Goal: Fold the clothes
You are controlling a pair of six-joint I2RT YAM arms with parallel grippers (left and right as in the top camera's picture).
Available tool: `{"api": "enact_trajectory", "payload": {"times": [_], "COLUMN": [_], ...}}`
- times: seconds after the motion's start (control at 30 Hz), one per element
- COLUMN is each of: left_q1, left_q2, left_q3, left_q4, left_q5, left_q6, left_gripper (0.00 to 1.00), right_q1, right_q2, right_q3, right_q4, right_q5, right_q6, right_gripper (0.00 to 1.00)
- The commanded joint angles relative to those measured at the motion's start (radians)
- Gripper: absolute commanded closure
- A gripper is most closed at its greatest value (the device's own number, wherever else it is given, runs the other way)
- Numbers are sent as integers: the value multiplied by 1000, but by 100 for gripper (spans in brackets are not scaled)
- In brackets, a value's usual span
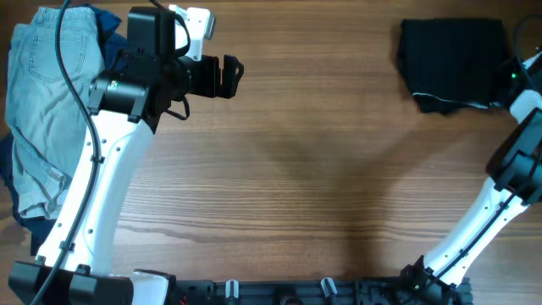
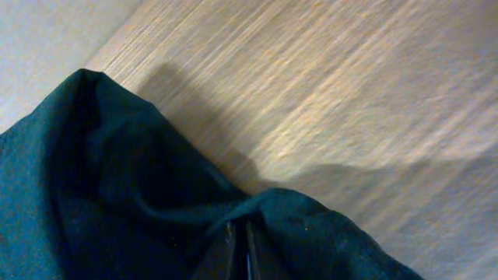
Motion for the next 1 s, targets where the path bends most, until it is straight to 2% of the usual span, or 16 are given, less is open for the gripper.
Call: {"api": "enact_trajectory", "payload": {"times": [0.0, 0.07, 0.1, 0.17, 0.2, 0.23, 0.47, 0.57, 0.63, 0.7, 0.83, 0.97], "left_q1": [-2, -2, -2, -2, -2, -2, -2, -2, -2, -2, -2, -2], "left_q2": [18, 24, 29, 30, 30, 29, 21, -16, -93, -191, -396, -482], "left_q3": [1, 1, 1, 1, 1, 1, 1, 2, 23, 29, 29, 29], "left_q4": [4, 6, 11, 32, 62, 84, 110, 106, 108, 113, 61, -62], "left_q5": [-7, -6, -6, -6, -6, -6, -6, -3, -2, -2, -3, -19], "left_q6": [16, 15, 15, 15, 15, 15, 11, -28, -84, -83, -82, -88], "left_gripper": [0, 0, 0, 0, 0, 0, 0, 0, 0, 0, 0, 0], "right_q1": [9, 3, 0, -6, -13, -21, -33, -33, -33, -33, -33, -33], "right_q2": [59, 59, 56, 29, -8, -51, -572, -766, -970, -1106, -1368, -1540], "right_q3": [-3, 10, 26, 56, 72, 77, 77, 77, 77, 77, 77, 77], "right_q4": [-32, -66, -87, -128, -159, -174, -317, -431, -608, -702, -797, -875], "right_q5": [8, 15, 21, 51, 59, 58, 56, -46, -145, -224, -322, -321], "right_q6": [30, 29, 11, -15, -15, -5, -33, -71, -82, -81, -74, -58], "right_gripper": [94, 95, 87, 34, 4, 1, 0, 0, 0, 0, 0, 0]}}
